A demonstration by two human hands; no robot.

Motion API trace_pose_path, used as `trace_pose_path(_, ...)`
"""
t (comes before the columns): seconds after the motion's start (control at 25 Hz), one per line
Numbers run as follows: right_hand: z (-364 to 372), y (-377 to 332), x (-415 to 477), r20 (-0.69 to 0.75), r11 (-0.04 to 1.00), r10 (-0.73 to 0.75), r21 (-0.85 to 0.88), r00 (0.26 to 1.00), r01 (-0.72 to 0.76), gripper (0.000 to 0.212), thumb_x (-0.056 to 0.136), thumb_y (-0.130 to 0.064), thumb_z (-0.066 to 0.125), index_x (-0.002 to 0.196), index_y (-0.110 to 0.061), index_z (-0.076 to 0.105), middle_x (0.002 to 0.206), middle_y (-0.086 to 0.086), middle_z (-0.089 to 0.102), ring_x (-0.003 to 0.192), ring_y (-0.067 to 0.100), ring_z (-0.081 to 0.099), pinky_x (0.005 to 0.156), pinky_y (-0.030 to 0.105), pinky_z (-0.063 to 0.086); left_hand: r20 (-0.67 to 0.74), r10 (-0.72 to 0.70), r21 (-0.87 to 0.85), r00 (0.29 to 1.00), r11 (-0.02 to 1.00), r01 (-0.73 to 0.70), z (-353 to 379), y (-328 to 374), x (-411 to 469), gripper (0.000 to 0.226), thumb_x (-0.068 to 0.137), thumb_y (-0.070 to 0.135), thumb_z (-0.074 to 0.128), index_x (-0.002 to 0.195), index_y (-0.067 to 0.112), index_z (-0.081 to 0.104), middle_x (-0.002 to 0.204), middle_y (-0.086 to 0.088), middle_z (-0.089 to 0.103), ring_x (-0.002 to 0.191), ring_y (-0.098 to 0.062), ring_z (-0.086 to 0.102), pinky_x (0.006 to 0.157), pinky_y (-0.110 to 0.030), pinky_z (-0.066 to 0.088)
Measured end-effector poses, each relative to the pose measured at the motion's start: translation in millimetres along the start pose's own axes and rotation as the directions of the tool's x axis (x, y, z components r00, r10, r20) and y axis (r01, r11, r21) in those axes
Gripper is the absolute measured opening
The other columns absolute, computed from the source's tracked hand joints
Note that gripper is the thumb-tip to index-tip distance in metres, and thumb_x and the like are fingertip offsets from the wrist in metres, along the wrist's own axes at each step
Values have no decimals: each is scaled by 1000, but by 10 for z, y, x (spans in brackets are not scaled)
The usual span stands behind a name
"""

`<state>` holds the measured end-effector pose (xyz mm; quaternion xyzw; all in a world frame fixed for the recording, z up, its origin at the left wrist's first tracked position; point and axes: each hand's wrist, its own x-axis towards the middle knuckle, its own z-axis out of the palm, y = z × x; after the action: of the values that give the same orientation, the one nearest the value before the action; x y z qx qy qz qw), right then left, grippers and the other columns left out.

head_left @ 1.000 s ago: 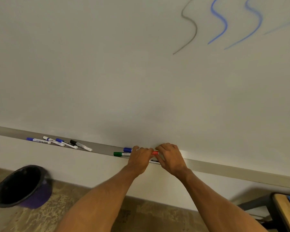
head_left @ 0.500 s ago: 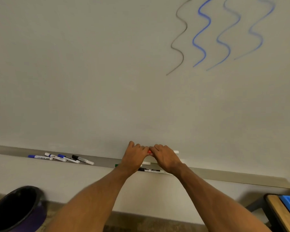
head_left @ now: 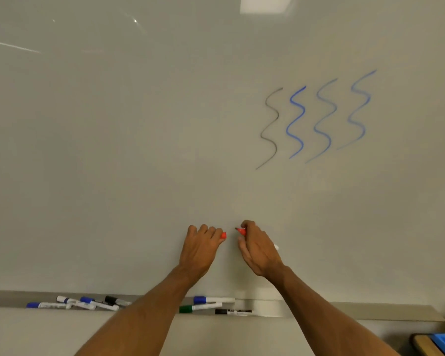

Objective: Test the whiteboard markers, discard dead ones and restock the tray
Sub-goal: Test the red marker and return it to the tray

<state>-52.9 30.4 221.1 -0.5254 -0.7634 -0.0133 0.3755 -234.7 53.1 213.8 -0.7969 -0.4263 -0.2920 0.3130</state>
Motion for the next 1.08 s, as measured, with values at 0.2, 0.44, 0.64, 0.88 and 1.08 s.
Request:
trace_pose_path(0.2, -474, -248, 676, -233, 993, -107, 14, 967, 114, 38, 88, 2, 43, 123, -12, 48, 110, 4, 54, 98, 16, 51, 87, 30, 45, -270, -17, 33, 963, 999, 27, -252, -368, 699, 41, 96, 33, 50, 129, 10, 57, 126, -7, 60, 109, -25, 57, 84, -38, 41)
trace_pose_path(0.44, -1159, -610, 1423, -465, 986, -140, 11, 874, 163, 26, 100, -26, 43, 124, -22, 49, 112, -2, 61, 91, 6, 58, 75, 22, 49, -366, 26, 72, 930, 997, 1, -785, -745, 1788, 51, 100, 32, 34, 140, 2, 43, 148, -14, 39, 137, -33, 36, 110, -48, 34)
trace_pose_path(0.64, -1442, -682, 1751, -514, 959, -267, -58, 815, 277, 44, 93, -6, 38, 134, -18, 46, 117, 4, 55, 99, 13, 52, 82, 22, 43, -421, 33, 73, 906, 997, -3, -1021, -1099, 2351, 51, 100, 29, 33, 143, 2, 38, 149, -15, 36, 139, -34, 32, 113, -50, 25)
trace_pose_path(0.88, -1478, -737, 1892, -666, 963, -249, -93, 703, 254, 36, 86, -41, 64, 113, -19, 56, 100, 0, 63, 85, 15, 56, 77, 30, 41, -429, -1, -19, 903, 1000, -8, -878, -1237, 2443, 50, 102, 27, 31, 147, 5, 27, 154, -11, 28, 143, -26, 22, 118, -41, 11)
trace_pose_path(1.08, -1417, -707, 1910, -689, 970, -136, 55, 712, 238, 38, 93, -37, 48, 124, -16, 53, 99, 1, 67, 81, 16, 62, 80, 47, 50, -462, 12, 40, 887, 999, 8, -856, -1225, 2440, 49, 105, 31, 20, 146, 6, 29, 153, -11, 30, 143, -26, 25, 117, -42, 16)
